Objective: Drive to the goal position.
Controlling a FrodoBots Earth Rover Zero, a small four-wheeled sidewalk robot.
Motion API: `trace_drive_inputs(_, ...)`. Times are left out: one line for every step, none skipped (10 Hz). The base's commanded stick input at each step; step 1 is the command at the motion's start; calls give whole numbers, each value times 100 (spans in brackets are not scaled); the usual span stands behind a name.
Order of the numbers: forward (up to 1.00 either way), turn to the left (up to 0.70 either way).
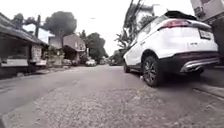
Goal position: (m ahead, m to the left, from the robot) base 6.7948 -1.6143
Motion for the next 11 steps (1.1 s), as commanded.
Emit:
trace_drive_inputs(100, 0)
trace_drive_inputs(100, 0)
trace_drive_inputs(100, 0)
trace_drive_inputs(100, 0)
trace_drive_inputs(100, 0)
trace_drive_inputs(100, 0)
trace_drive_inputs(100, 0)
trace_drive_inputs(100, 0)
trace_drive_inputs(100, 0)
trace_drive_inputs(100, 0)
trace_drive_inputs(100, 0)
